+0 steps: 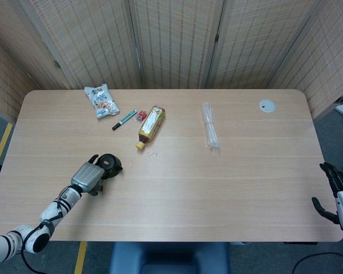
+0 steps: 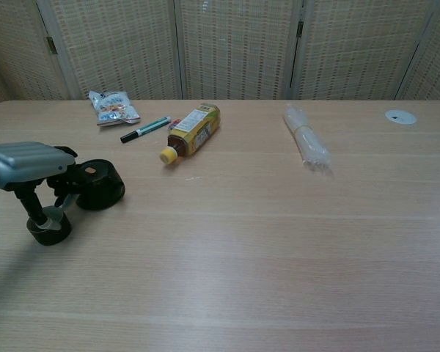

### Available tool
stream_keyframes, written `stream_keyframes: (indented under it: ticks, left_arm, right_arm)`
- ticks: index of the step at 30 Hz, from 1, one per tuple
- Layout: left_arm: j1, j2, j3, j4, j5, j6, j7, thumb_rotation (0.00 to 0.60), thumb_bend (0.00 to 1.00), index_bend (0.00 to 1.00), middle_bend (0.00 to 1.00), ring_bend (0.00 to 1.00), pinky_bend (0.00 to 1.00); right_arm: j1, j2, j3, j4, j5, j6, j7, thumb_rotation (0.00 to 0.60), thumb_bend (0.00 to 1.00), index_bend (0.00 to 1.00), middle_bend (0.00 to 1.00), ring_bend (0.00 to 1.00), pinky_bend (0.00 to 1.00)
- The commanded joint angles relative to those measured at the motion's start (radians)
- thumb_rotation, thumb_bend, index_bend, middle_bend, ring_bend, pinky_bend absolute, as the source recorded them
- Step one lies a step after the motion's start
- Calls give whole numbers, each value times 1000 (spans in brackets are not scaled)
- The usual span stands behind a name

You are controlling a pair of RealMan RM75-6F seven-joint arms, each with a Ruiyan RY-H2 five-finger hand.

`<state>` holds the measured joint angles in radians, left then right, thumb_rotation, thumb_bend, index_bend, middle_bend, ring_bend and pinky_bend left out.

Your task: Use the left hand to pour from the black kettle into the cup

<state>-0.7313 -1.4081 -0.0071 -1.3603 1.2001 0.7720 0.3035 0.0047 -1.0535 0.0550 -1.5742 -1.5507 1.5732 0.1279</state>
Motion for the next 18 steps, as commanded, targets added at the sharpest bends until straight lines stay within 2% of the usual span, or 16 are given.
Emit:
stream_keyframes:
  ticks: [1, 9, 14, 18]
  left_arm:
    - [-2, -1, -3, 1, 2, 1, -1, 600, 215, 663, 680, 530, 0]
    - [-11, 1, -9, 3, 4, -5, 3, 600, 215, 735, 759, 596, 0]
    - [-21, 2, -16, 0, 8, -12, 1, 600, 213, 829, 858, 697, 0]
    - [-29, 0, -24, 3, 11, -15, -9, 600, 210, 861, 887, 730, 0]
  right_arm:
    - [-1, 0, 1, 0, 1, 1, 1, 600, 353, 79, 137, 179, 0]
    - [-2, -1, 1, 3, 4, 2, 3, 600, 353, 79, 137, 180, 0]
    - [-1, -2, 3, 3, 4, 1, 3, 600, 353, 80, 137, 180, 0]
    - [-2, -1, 3, 3, 7, 0, 3, 600, 353, 79, 137, 179, 0]
